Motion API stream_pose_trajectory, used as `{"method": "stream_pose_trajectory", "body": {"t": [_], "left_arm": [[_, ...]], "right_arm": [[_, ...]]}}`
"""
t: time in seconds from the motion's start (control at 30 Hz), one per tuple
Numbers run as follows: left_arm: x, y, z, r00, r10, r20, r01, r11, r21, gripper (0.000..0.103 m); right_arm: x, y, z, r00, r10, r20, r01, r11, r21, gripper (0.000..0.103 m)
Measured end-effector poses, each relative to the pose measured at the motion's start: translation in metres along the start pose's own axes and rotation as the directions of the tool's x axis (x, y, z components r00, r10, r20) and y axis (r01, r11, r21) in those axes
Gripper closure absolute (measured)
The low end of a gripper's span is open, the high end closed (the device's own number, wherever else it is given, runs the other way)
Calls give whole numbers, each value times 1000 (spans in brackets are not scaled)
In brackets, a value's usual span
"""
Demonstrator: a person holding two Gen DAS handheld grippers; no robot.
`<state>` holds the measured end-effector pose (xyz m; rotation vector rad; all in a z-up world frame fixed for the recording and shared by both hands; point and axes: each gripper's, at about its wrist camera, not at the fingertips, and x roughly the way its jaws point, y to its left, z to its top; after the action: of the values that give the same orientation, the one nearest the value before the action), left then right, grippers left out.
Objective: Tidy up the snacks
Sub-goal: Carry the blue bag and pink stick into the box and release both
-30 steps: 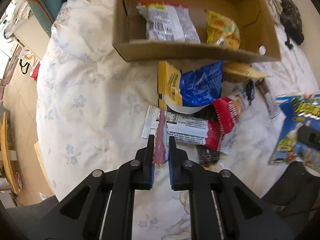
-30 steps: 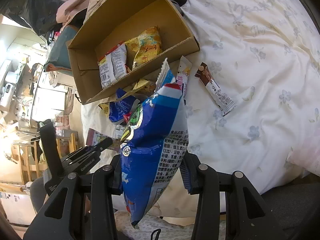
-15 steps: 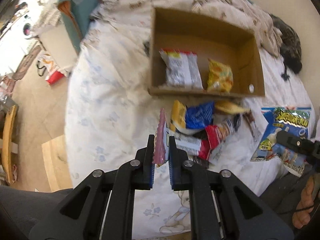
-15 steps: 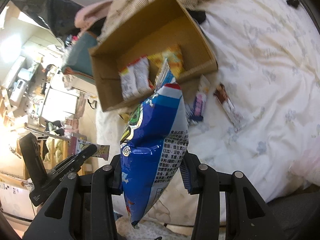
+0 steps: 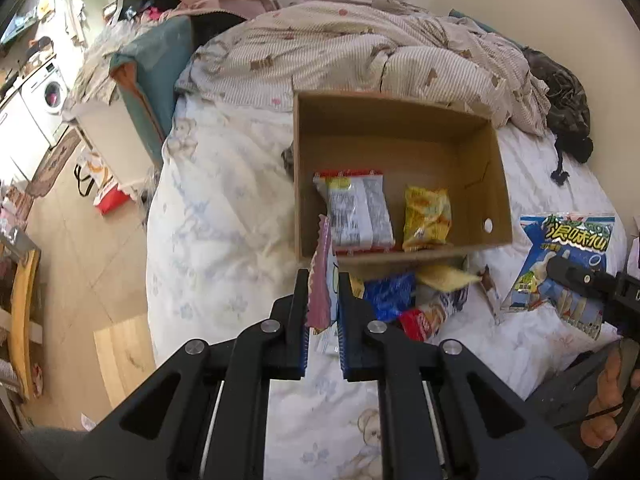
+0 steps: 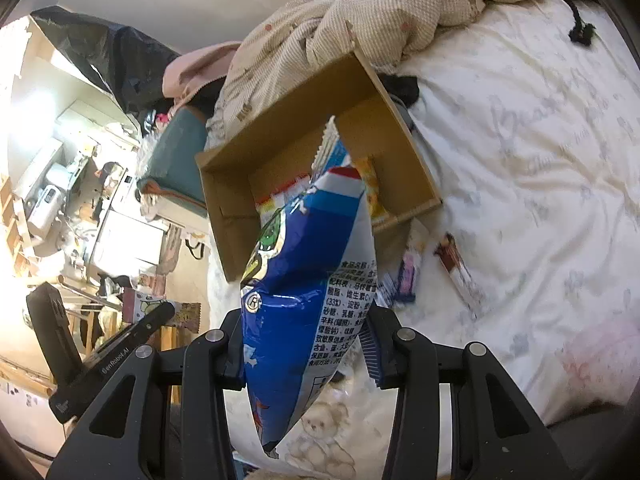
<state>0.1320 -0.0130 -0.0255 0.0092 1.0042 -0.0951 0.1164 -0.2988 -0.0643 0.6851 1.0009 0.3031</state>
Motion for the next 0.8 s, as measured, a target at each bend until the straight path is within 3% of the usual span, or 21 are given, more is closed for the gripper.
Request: {"method": "stream_pose_trajectory", "body": {"t": [0.23,0.6,0.7,0.8], "left_arm": [[9,-1,37,999,-28,21,28,999,-22,94],[54,-13,66,1000,-16,13,16,1000,15,94],[69,-13,62,1000,19,19,-20,999,29,94],[86,-9,60,999,35,-7,-35,999,14,94]], "right_arm": [[-9,3,42,997,-16,71,17,1000,-15,58],[52,-6,73,994,-104,-23,103,994,-43,58],[65,-2,75,984,-176,-27,173,980,-100,58],[75,4,76,956,-294,-2,289,939,-188,58]]}}
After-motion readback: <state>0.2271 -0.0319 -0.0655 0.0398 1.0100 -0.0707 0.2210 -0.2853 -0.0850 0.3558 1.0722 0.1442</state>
